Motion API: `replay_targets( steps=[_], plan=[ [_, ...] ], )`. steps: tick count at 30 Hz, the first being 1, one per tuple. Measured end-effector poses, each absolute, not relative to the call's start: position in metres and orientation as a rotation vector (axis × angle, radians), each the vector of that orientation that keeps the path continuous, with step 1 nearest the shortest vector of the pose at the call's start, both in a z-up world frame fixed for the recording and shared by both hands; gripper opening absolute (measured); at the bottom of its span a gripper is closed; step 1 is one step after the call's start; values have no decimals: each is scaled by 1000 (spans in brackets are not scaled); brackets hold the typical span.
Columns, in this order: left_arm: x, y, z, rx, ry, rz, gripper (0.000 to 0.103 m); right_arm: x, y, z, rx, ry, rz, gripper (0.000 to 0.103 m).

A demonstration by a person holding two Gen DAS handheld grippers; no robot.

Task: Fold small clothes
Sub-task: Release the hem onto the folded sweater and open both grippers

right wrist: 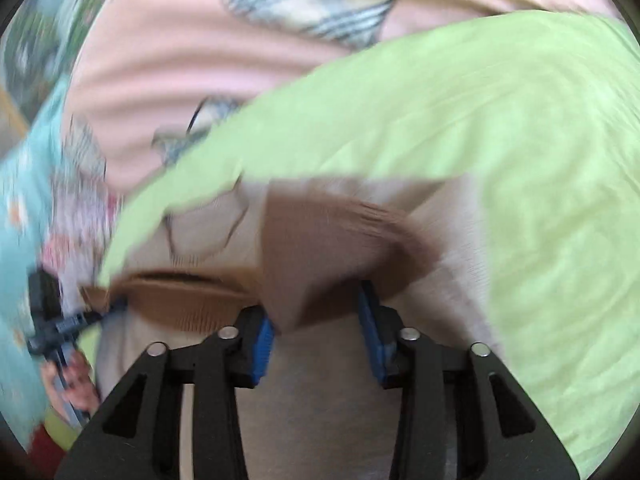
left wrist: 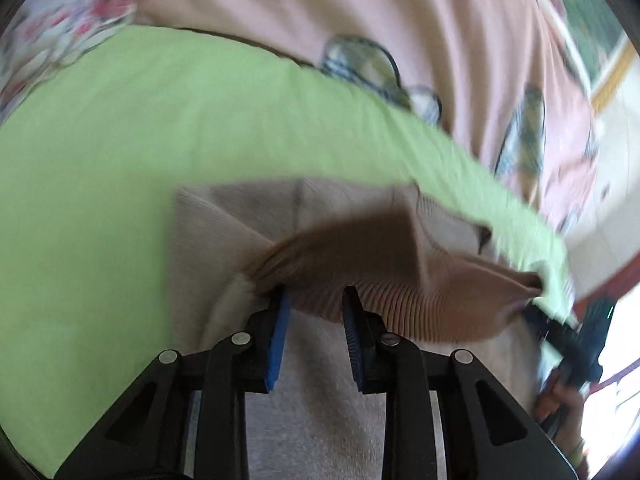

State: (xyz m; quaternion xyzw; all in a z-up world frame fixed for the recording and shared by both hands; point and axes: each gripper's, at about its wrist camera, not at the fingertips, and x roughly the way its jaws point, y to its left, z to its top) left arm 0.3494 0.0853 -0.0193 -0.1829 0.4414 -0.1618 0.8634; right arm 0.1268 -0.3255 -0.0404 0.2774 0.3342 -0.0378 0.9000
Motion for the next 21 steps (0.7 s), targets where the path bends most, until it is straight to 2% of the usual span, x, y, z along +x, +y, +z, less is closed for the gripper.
replay_targets(
  steps=[4, 7, 9, 13, 17, 21],
  plan=[
    [330, 104, -21, -438, 897, -290, 29, 103, -329, -32, 629, 658, -108, 50],
    [316, 108, -22, -446, 895, -271, 34, 89, -319, -24, 624, 662, -107, 55],
    [300, 107, -19, -442, 883, -262, 41, 78, -308, -18, 624, 655, -92, 57],
    [254, 101, -15, -418, 880, -268, 42, 49, -281, -14, 649, 652, -49, 58],
    [201, 95, -13, -434, 874, -324, 51, 24, -254, -11, 666, 645, -15, 59],
    [162, 86, -22, -461, 912, -381, 51, 1, -229, -11, 658, 656, 16, 62]
  ],
)
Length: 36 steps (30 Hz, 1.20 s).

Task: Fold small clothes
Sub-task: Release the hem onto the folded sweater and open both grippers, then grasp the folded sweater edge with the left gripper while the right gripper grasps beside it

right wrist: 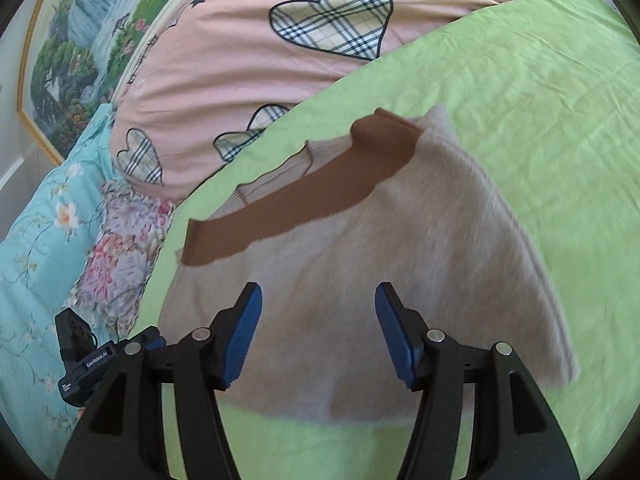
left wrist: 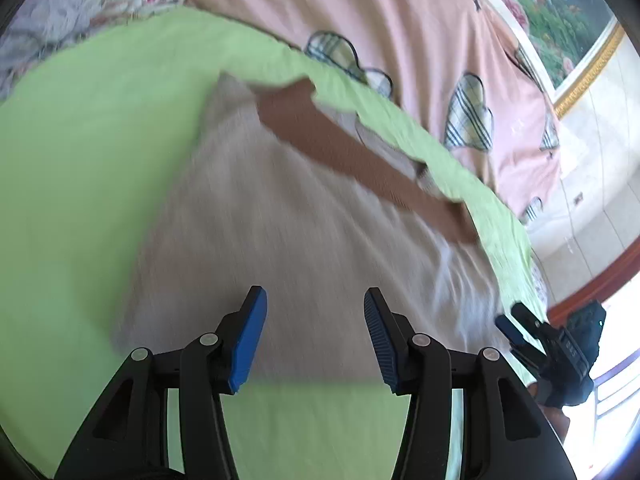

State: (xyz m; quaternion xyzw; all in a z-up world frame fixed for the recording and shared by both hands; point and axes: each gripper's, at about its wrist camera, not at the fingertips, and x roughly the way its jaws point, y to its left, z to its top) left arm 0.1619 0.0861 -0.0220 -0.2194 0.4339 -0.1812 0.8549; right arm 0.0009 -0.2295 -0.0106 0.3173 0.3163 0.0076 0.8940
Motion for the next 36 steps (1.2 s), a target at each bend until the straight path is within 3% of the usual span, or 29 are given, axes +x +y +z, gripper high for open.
replay_targets(
  steps=[17, 24, 36],
  plan=[
    [104, 96, -52, -612, 974, -395, 57, -41, -180, -23, 631, 725, 78, 63],
    [115, 104, -55, -669, 965, -378, 66, -40, -174, -23, 629, 731, 90, 64],
    [168, 132, -60, -798, 882, -246, 66, -38, -181, -23, 643, 726, 82, 64]
  ],
)
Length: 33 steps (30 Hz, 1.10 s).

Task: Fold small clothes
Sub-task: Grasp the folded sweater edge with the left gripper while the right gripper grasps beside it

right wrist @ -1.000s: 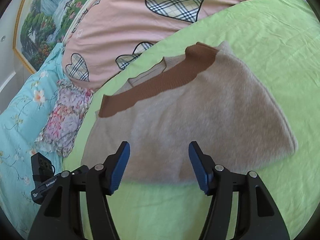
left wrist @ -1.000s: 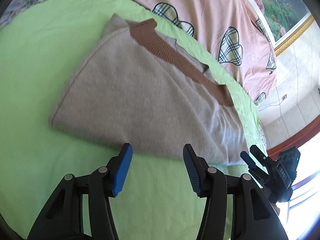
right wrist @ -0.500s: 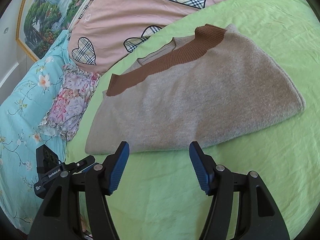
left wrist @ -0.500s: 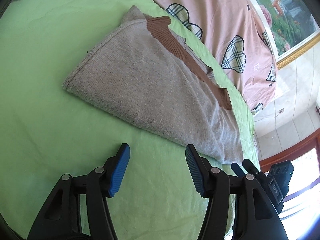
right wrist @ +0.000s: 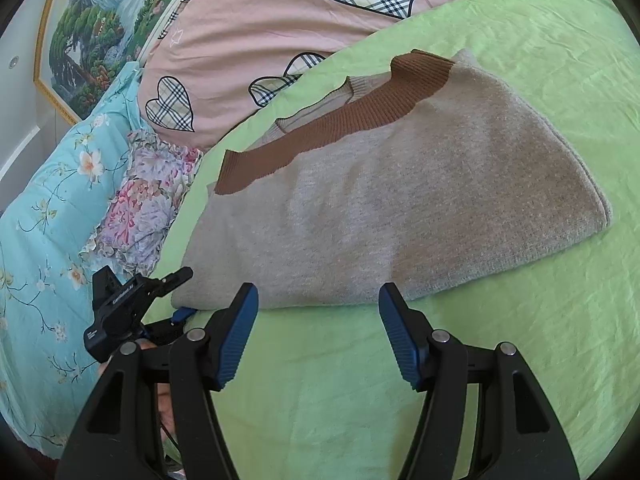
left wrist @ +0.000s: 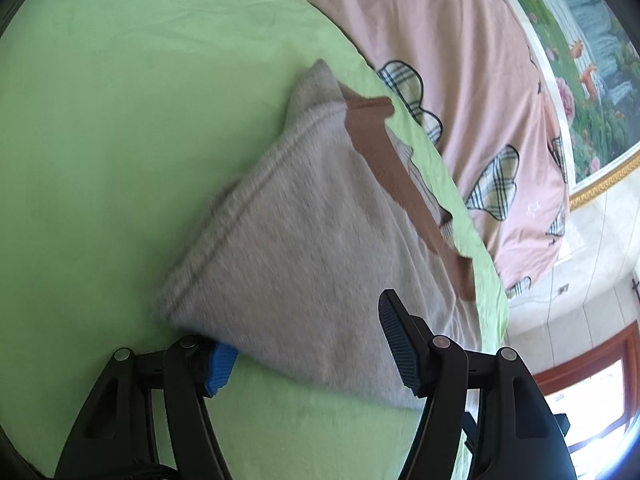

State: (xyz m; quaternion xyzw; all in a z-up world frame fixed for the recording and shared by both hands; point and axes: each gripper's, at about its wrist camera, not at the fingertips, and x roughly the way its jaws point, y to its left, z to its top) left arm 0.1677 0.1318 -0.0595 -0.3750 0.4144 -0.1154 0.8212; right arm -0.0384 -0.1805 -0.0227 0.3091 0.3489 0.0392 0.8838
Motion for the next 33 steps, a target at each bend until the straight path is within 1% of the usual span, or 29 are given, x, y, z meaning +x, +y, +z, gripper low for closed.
replay_targets(
  steps=[1, 4, 5, 6, 7, 8, 10, 11, 16, 19, 22, 25, 28, 31, 33],
  plan=[
    [171, 133, -59, -792, 875, -230, 65, -38, -182, -24, 647, 727, 78, 64],
    [180, 133, -56, -761, 859, -196, 58, -35, -185, -27, 657, 731, 78, 64],
    [181, 131, -55, -749, 856, -190, 50, -33, -187, -28, 657, 732, 76, 64],
    [182, 131, -55, -734, 854, -187, 38, -32, -189, -28, 657, 731, 75, 64],
    [184, 130, -54, -717, 854, -188, 30, -30, -191, -28, 658, 730, 74, 64],
    [186, 129, -52, -701, 853, -198, 16, -27, -195, -27, 658, 728, 72, 64],
    [186, 125, -45, -663, 840, -212, 12, -23, -202, -25, 653, 717, 70, 64],
    [185, 120, -38, -624, 825, -219, 8, -20, -206, -23, 646, 714, 62, 64],
    [180, 77, 4, -436, 778, -316, 7, -6, -230, -15, 627, 708, 35, 64],
    [178, 35, 27, -324, 746, -401, 7, 2, -244, -13, 635, 707, 32, 64],
    [178, -10, 38, -242, 739, -493, 7, 9, -256, -8, 641, 702, 46, 64],
    [180, -55, 27, -183, 780, -568, 7, 22, -266, -1, 652, 707, 74, 64],
    [183, -90, -1, -126, 861, -602, 6, 39, -275, 3, 679, 706, 127, 64],
    [182, -101, -13, -104, 888, -612, 6, 68, -275, -1, 705, 772, 197, 67],
    [180, -100, -10, -115, 880, -618, 6, 88, -267, -6, 718, 807, 266, 68]
  ],
)
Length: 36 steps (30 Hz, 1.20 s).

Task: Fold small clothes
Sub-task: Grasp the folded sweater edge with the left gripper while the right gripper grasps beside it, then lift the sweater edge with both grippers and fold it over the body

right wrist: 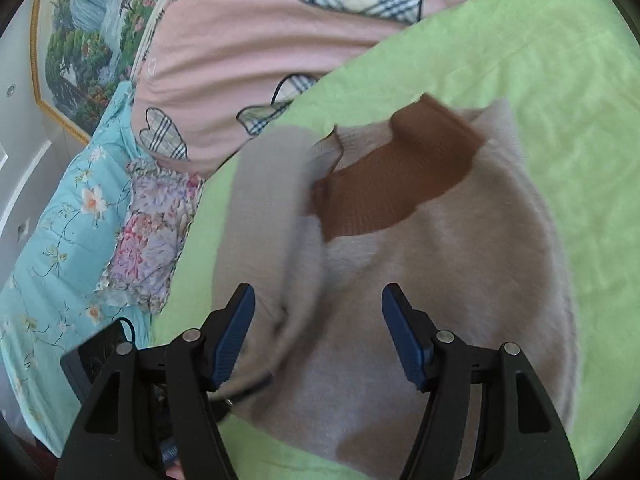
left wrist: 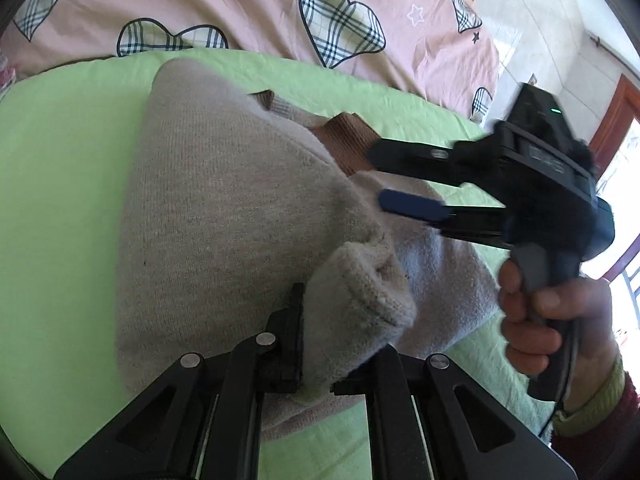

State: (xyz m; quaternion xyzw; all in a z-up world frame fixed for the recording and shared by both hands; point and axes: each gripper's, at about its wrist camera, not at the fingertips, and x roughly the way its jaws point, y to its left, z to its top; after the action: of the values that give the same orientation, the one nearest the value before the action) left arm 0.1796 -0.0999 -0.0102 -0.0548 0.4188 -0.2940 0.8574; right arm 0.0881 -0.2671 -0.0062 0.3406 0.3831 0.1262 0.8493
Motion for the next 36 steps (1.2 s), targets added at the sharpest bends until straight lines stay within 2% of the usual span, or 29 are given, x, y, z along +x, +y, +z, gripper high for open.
replay_targets(
  steps=[6, 8, 10, 13, 17, 20, 27, 31, 36],
  plan=[
    [181, -88, -1, -146, 879, -626, 6, 146, -240, -28, 780, 878, 418, 68],
    [180, -89, 1, -126, 878, -618, 6, 163, -232, -29, 780, 878, 446, 64],
    [181, -91, 4, -117, 874, -613, 6, 174, -228, -29, 771, 891, 454, 31],
    [174, -95, 18, -120, 851, -640, 6, 174, -234, -13, 750, 847, 468, 24],
    [173, -130, 38, -104, 818, -713, 7, 151, -260, 30, 646, 723, 434, 22],
    [177, -165, 31, -96, 854, -760, 7, 132, -293, 42, 584, 691, 370, 22],
    [176, -218, -10, -69, 964, -800, 7, 111, -356, -13, 628, 815, 202, 21],
    [163, -229, 1, -38, 903, -831, 8, 101, -362, -3, 588, 767, 193, 20],
    [164, -240, -15, -37, 966, -835, 9, 106, -360, -11, 501, 817, 115, 20]
  ],
)
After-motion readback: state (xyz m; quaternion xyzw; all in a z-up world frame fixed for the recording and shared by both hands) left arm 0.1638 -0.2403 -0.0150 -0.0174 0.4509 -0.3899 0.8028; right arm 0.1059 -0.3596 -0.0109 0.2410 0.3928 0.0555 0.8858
